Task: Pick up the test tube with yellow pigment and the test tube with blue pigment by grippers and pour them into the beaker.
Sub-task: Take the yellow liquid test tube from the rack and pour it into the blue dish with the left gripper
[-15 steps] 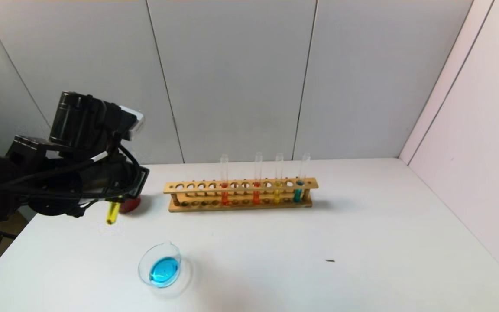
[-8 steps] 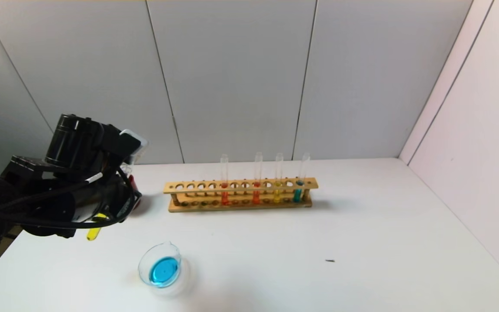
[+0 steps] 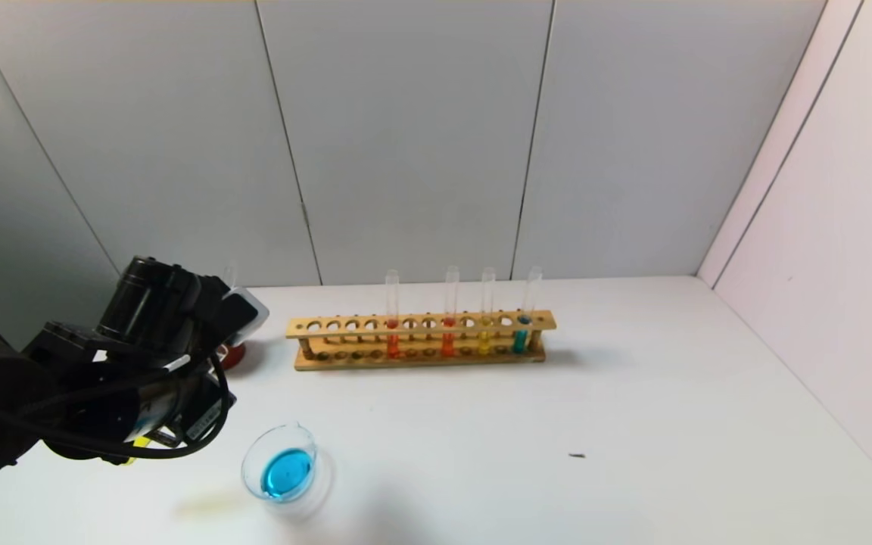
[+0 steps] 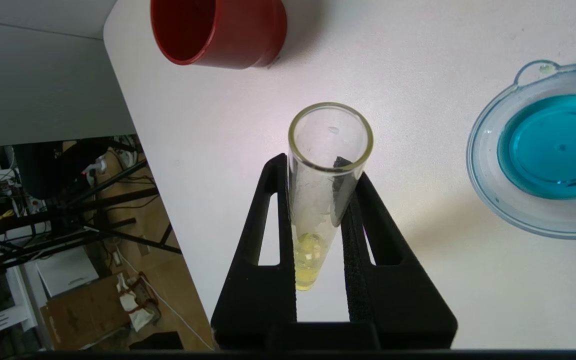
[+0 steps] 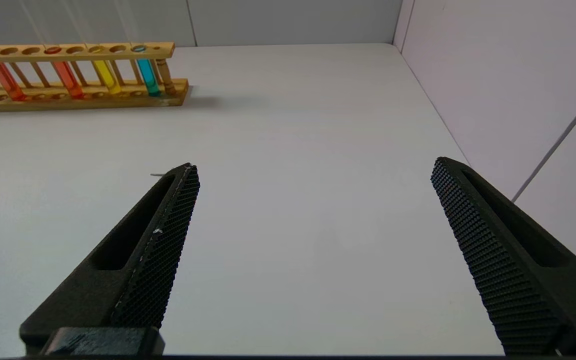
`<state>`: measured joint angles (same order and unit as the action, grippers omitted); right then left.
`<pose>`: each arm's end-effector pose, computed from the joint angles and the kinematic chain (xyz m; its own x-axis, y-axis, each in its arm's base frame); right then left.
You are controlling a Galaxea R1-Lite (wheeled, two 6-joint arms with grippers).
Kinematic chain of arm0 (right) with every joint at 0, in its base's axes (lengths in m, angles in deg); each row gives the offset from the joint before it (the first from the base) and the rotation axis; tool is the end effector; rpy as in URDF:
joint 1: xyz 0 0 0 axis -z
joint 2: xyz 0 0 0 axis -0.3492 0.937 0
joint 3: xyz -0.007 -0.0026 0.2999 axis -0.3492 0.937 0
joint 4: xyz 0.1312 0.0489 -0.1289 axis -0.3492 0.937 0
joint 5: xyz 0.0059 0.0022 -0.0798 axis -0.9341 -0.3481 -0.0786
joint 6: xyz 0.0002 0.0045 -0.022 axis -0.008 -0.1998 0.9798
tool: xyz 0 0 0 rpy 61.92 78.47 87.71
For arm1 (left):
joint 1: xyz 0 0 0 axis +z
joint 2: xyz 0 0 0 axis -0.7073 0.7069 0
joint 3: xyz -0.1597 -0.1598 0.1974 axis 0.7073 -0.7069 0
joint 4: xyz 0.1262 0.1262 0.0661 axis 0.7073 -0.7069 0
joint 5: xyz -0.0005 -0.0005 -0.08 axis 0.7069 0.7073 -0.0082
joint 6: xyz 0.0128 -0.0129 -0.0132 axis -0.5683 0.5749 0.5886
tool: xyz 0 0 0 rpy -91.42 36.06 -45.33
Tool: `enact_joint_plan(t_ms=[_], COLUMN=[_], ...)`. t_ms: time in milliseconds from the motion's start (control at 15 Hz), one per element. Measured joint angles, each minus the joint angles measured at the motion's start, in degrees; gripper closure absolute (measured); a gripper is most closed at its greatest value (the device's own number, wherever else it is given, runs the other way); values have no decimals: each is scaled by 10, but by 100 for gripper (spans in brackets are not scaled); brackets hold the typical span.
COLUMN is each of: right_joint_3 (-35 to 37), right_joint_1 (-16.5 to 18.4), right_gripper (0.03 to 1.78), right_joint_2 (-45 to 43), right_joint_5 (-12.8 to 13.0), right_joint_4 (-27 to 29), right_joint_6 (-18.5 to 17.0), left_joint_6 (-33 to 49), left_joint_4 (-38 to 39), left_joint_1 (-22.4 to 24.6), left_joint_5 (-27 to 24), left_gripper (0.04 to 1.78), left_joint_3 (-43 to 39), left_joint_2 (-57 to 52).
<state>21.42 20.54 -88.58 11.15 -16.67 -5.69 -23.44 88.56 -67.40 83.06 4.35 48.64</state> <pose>-0.0244 -0.0001 0.0760 0.9995 -0.0109 -0.0290 0.0113 0.9999 0.0130 0.2277 -0.0820 0.1508 0.7444 0.2197 -0.6306 0.2761 0.7585 0.5903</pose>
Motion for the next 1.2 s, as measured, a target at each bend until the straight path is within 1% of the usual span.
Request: enact_joint_plan(t_ms=[467,600,800,1067,1200], right_joint_3=[0,0,0,0,0], right_joint_1=[0,0,0,0,0], right_gripper=[11,11,11,11,11], right_joint_2=[0,0,0,0,0], right_joint_5=[0,0,0,0,0], right_joint_4=[0,0,0,0,0], right_joint_6=[0,0,0,0,0], left_joint_6=[-5,-26,-87,-98,-99], left_joint_4=[3,2,-2,-4,-34], left_joint_1=[1,1,1,-3,-12], left_joint_5=[-8,-8,-7,-6,0], left_gripper=[150,150,150,150,150], left_joint_3=[-32,-39,-47,-47,-44], left_joint_2=[32,38,42,59,65])
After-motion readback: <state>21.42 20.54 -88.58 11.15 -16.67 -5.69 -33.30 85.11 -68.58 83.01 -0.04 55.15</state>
